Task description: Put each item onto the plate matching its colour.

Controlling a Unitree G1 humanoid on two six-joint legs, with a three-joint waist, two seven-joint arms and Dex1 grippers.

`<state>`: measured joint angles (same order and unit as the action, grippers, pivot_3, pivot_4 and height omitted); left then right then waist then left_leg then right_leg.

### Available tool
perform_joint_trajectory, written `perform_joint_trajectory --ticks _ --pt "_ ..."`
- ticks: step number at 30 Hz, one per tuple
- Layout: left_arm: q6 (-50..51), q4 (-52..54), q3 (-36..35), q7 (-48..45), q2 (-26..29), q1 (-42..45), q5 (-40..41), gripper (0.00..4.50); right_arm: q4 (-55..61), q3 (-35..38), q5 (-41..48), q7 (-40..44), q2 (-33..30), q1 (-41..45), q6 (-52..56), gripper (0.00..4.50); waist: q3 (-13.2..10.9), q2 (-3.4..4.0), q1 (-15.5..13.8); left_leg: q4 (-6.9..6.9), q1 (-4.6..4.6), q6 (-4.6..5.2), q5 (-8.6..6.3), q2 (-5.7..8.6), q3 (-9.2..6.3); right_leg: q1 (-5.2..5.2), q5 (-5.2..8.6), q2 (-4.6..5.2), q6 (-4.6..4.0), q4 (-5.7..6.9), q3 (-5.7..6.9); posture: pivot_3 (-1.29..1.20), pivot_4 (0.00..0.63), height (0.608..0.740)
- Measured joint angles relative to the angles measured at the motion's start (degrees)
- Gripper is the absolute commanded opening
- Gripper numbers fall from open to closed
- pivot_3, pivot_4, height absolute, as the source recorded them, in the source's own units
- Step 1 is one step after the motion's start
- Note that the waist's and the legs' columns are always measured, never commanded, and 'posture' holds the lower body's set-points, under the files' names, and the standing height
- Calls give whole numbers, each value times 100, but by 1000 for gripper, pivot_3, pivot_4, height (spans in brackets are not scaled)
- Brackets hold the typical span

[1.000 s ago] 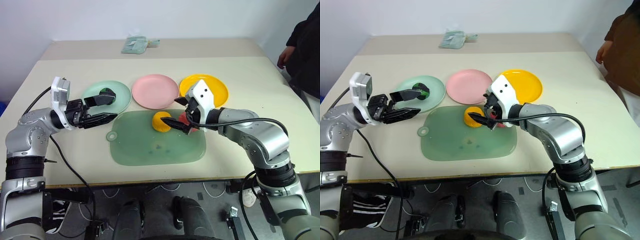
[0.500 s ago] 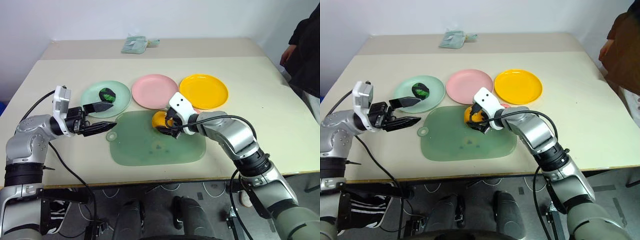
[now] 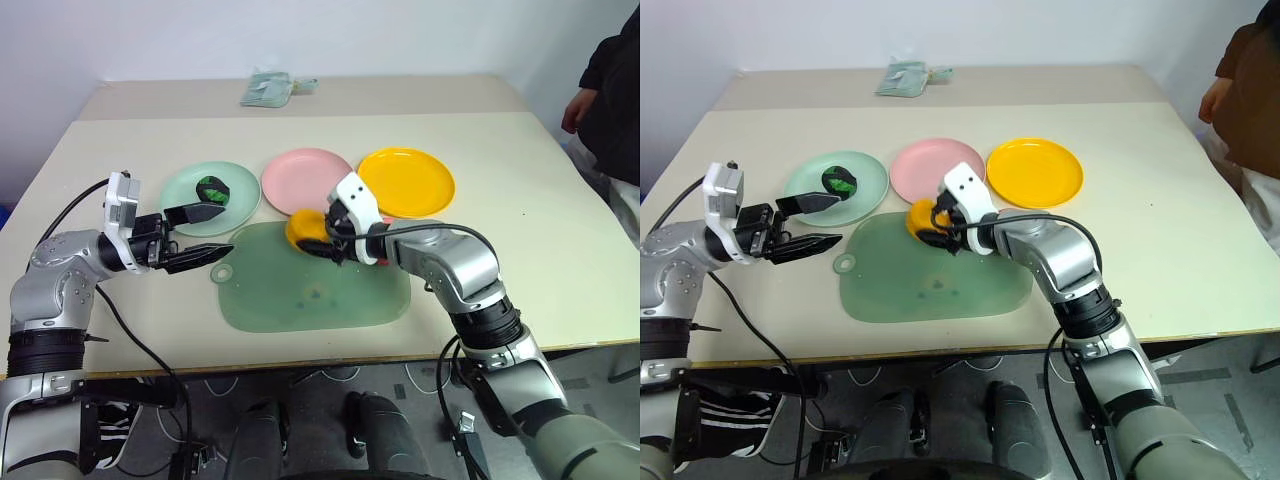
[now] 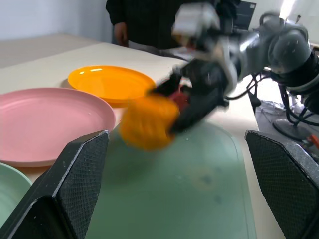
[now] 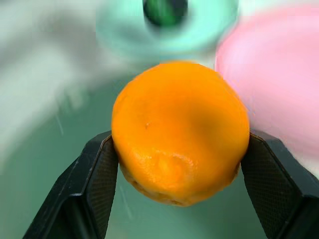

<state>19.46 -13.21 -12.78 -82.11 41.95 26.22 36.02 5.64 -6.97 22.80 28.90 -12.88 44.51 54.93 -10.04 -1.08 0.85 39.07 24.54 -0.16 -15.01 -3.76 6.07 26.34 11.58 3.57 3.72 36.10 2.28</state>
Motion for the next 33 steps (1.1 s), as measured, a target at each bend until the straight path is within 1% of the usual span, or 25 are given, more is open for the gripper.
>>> perform_joint_trajectory --ticks 2,4,7,8,11,14,16,17,19,23,25,27,28,29,30,33 --pt "-146 -68 -3 83 -97 104 -8 4500 -415 417 -160 -451 -2 408 -411 2981 0 0 -40 2 0 -1 1 3 -1 -4 2 3 -3 -2 1 0 150 740" --pt "-344 -248 -4 263 -179 258 -84 4500 -985 725 -498 -916 -235 706 -901 2981 1 -1 -76 3 1 -1 0 7 -1 -8 3 9 -6 -9 2 0 150 740" --pt "-527 -519 -18 636 -265 506 -231 4500 -1933 1063 -1001 -1466 -680 824 -1464 2981 1 -2 -93 -1 2 0 -1 10 4 -7 3 11 -4 -13 0 0 150 740" --pt "-505 -518 -17 724 -279 514 -232 4500 -2252 1072 -1169 -1567 -807 823 -1607 2981 1 -2 -65 -4 3 1 -1 10 8 -4 1 11 -2 -12 -2 0 150 740" --pt "-459 -481 16 840 -380 510 -233 4500 -2848 1034 -1446 -1553 -940 811 -1952 2981 -2 4 52 -13 1 2 -1 4 10 7 -8 1 15 -6 -5 0 150 740" --pt "-489 -448 42 933 -495 507 -243 4500 -3113 936 -1528 -1318 -947 793 -2188 2981 -3 5 171 -18 -3 2 -1 -3 4 9 -6 -9 12 2 -6 0 150 740" --pt "-474 -406 55 1002 -503 502 -256 4500 -3216 940 -1520 -1177 -925 734 -2211 4011 -3 5 193 -20 -5 2 -1 -5 4 9 -6 -12 11 3 -6 0 150 740" --pt "-455 -375 55 1020 -501 492 -256 4500 -3223 951 -1514 -1150 -888 694 -2208 4418 -3 5 191 -20 -5 2 -1 -5 4 9 -6 -11 11 3 -6 0 150 740" --pt "-422 -326 57 1036 -501 486 -257 4500 -3222 952 -1492 -1137 -795 663 -2208 4418 -4 6 177 -19 -4 2 0 -5 5 8 -6 -9 11 3 -6 0 150 740" --pt "-385 -274 54 1077 -484 437 -257 4500 -3078 1071 -1417 -1138 -782 663 -2231 4418 -4 6 138 -18 -3 1 0 0 7 6 -6 -1 12 1 -6 0 150 740" --pt "-348 -259 55 1066 -482 380 -256 4500 -2758 1263 -1171 -986 -801 621 -2168 4418 -4 7 124 -18 -2 1 0 0 7 6 -6 0 12 -1 -6 0 150 740" --pt "-293 -228 45 997 -460 342 -240 4500 -1869 1438 -778 -608 -1005 353 -1832 4418 -4 7 101 -18 -1 1 -1 0 5 5 -6 0 12 -2 -5 0 150 740" --pt "-266 -227 45 978 -442 337 -219 4500 -1701 1456 -683 -521 -1068 293 -1736 4418 -4 6 91 -18 -3 1 -1 -1 5 4 -6 -1 12 -2 -5 0 150 740" --pt "-221 -212 41 938 -427 334 -169 4500 -1299 1486 -493 -321 -1213 112 -1475 4418 -4 6 82 -18 -2 1 -1 -1 4 4 -6 0 12 -2 -5 0 150 740" --pt "-178 -137 27 842 -418 308 -93 4500 -774 1457 -288 -46 -1468 -197 -1196 4418 -4 6 45 -19 -3 1 -1 -1 4 3 -5 0 11 -4 -5 0 150 740" --pt "189 -13 2 518 -215 206 170 4500 220 1377 234 529 -1935 -890 -449 4418 -4 6 13 -18 -4 1 -1 -2 4 4 4 -1 -5 -3 -5 0 150 740"
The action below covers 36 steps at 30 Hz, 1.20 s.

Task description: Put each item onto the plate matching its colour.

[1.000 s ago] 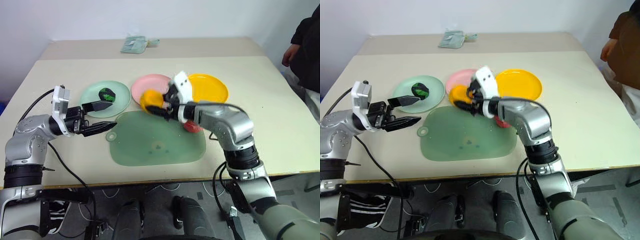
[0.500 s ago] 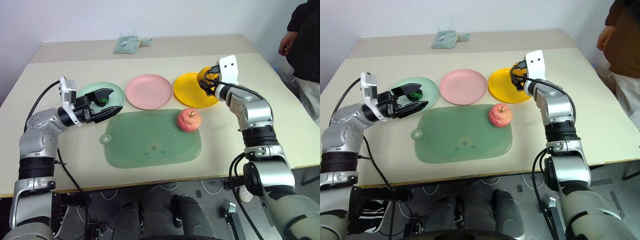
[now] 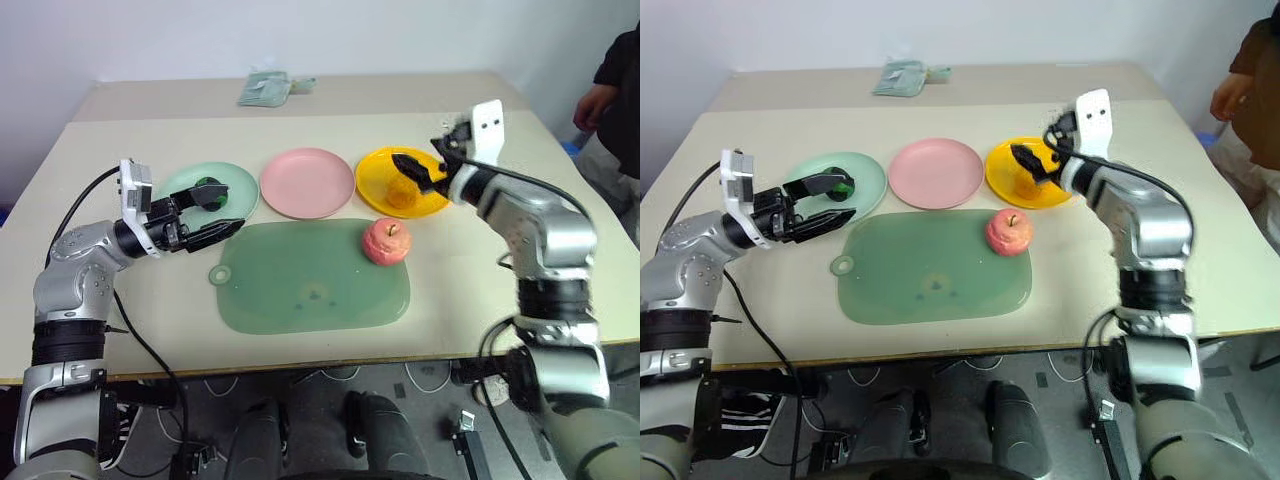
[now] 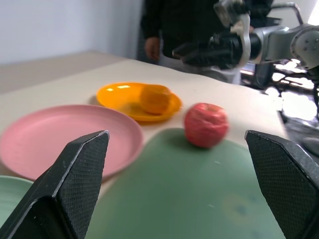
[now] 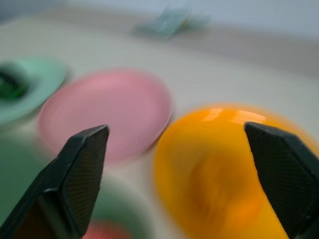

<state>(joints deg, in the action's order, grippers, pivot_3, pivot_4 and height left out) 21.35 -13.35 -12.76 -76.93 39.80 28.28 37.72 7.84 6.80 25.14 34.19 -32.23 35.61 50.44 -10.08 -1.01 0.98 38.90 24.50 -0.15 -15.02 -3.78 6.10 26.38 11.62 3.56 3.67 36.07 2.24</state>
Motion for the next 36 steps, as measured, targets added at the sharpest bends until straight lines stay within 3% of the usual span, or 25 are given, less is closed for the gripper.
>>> perform_joint_trajectory --ticks 4,17,21,23,27,33,36 --pt "576 4 7 -456 472 -44 175 4500 725 -87 455 383 -311 -477 550 4418 0 0 16 2 -7 0 0 -1 0 -1 2 -2 -5 0 -1 0 150 740" --pt "418 1 85 -486 320 17 18 4500 450 -1012 -204 211 -497 -711 257 4418 1 -2 -25 8 -1 0 0 3 0 -4 3 0 -7 -4 -1 0 150 740" --pt "412 3 79 -446 322 15 5 4500 421 -1064 -254 273 -470 -714 120 3302 4 -7 -23 10 -2 0 0 3 -1 -6 3 0 -7 -5 -1 0 150 740" --pt "408 4 75 -424 322 13 2 4500 400 -997 -232 230 -332 -711 139 2954 5 -8 -24 10 -3 0 0 2 -2 -6 3 -1 -7 -4 -1 0 150 740" --pt "347 -3 25 -183 321 -8 -64 4500 398 -951 -33 211 7 -570 264 2945 3 -5 0 9 -1 0 0 1 -1 0 2 -2 -5 -1 -1 0 150 740" --pt "-86 -378 -234 1031 -17 103 -369 4500 -140 -876 -65 -75 712 611 -139 2945 3 -5 -16 11 -1 0 0 1 0 -2 -3 -2 2 1 0 0 150 740" --pt "-225 -380 -241 1326 -83 98 -476 4500 -977 -1186 -626 -299 1030 1083 -877 2945 4 -6 -28 10 0 0 0 3 1 -3 -4 0 5 1 0 0 150 740"
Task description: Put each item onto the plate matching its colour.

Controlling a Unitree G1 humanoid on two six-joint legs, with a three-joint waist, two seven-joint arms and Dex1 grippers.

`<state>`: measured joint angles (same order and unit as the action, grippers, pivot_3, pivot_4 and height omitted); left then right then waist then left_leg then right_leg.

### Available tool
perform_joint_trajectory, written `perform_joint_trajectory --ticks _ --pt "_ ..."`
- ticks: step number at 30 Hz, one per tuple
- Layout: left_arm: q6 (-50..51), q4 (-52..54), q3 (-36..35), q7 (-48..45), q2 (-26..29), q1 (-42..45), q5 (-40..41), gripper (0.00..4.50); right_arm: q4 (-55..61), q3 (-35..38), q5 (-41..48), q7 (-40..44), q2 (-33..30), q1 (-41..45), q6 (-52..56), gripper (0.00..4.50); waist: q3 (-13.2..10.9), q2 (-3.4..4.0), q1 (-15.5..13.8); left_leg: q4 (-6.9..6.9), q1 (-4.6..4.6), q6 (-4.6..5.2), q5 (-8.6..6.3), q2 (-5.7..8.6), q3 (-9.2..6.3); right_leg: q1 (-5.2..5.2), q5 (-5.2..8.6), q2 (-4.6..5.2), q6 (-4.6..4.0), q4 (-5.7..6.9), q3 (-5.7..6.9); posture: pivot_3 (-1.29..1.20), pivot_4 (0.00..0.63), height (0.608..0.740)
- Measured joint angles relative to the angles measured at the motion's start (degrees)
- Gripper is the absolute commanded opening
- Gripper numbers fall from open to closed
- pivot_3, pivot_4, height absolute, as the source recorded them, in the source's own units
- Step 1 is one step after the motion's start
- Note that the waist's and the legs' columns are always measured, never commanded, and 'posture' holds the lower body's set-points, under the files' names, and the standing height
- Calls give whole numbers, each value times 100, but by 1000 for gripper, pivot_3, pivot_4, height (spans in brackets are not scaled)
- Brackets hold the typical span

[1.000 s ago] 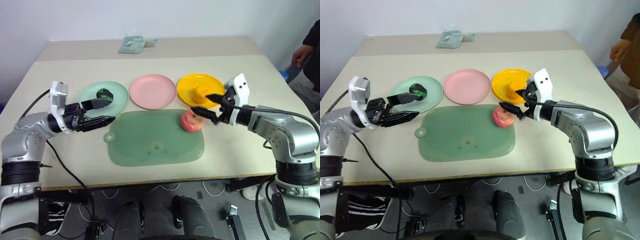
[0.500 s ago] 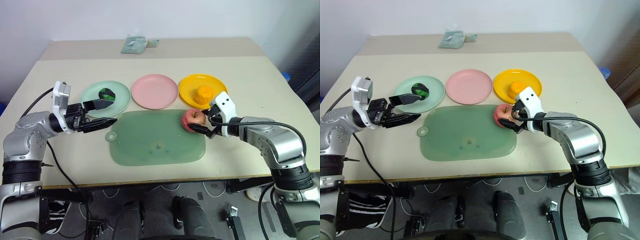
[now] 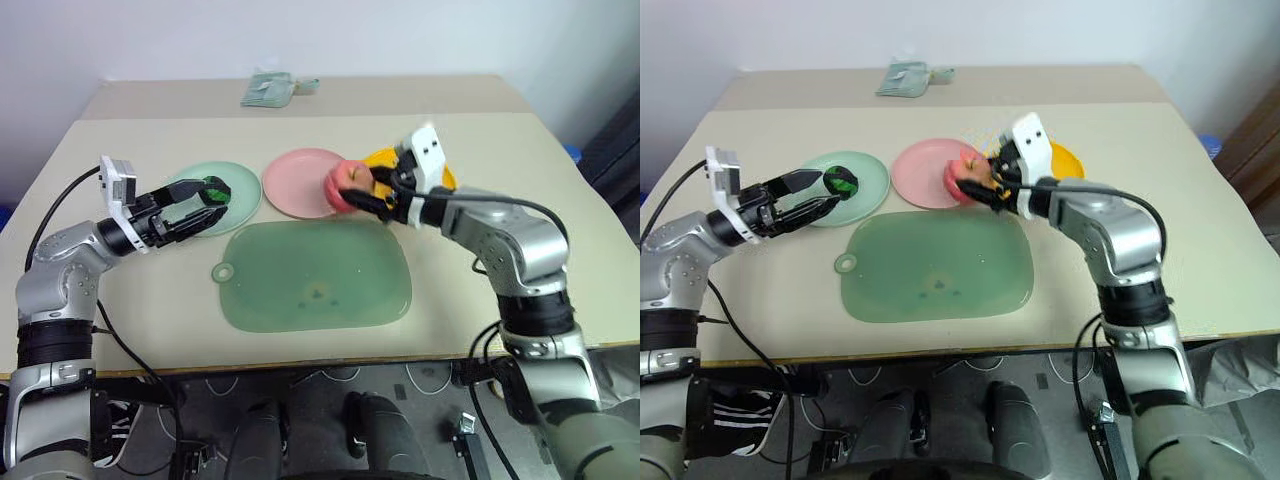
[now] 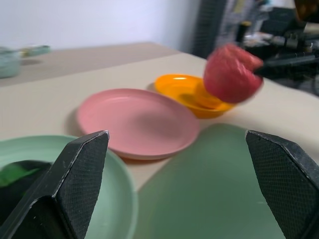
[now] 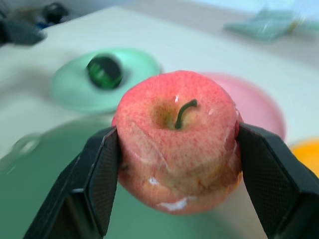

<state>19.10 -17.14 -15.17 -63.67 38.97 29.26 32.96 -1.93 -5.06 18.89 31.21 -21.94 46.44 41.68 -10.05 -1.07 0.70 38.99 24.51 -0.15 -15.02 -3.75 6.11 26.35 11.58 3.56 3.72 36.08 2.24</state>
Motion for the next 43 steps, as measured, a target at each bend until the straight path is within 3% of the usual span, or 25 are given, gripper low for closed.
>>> perform_joint_trajectory --ticks 7,10,14,20,26,32,36,43 --pt "-39 157 36 541 -89 -77 -176 4500 -2304 -460 -888 -288 815 508 -1369 2945 -1 2 35 -2 1 -1 0 -1 3 3 -6 0 9 3 0 0 150 740" --pt "-66 273 37 664 -84 -269 -249 4500 -2986 -461 -1094 -281 962 738 -1913 4288 -1 2 42 -3 1 -1 0 -1 3 3 -6 0 9 3 0 0 150 740" --pt "-51 456 15 592 -82 -438 -161 4500 -3057 -303 -1056 -131 1017 752 -2124 4450 -2 3 25 -3 1 -1 1 -2 3 2 -6 1 9 3 0 0 150 740" --pt "45 662 -133 162 -89 -423 278 4500 -1600 534 -140 405 682 376 -1740 4450 -2 4 -3 -3 0 -2 0 -2 -1 -2 -6 2 9 2 4 0 150 740" --pt "183 578 3 -574 -124 -238 485 4500 581 903 488 1240 -458 -1463 -1437 4450 -2 2 -6 -3 -2 -2 0 1 -3 -8 -4 4 7 -4 6 0 150 740" --pt "125 370 417 -1209 -272 68 412 4500 2117 1811 1426 2250 -1732 -2966 -1231 4450 -1 2 -3 -2 -10 -1 0 -2 -9 -14 5 -3 -6 -4 5 0 150 740" --pt "-56 -227 631 -1611 -304 213 180 4500 2406 1952 890 2994 -2672 -4351 -1945 4450 1 -1 -27 3 -9 -1 0 3 -9 -18 9 -1 -9 -9 5 0 150 740" --pt "-212 -545 927 -1969 -425 492 -5 4500 2600 2497 728 2777 -2691 -4843 -2227 4450 -1 -5 -10 10 -8 -1 0 2 -12 -16 9 -2 -10 -7 2 0 150 740"
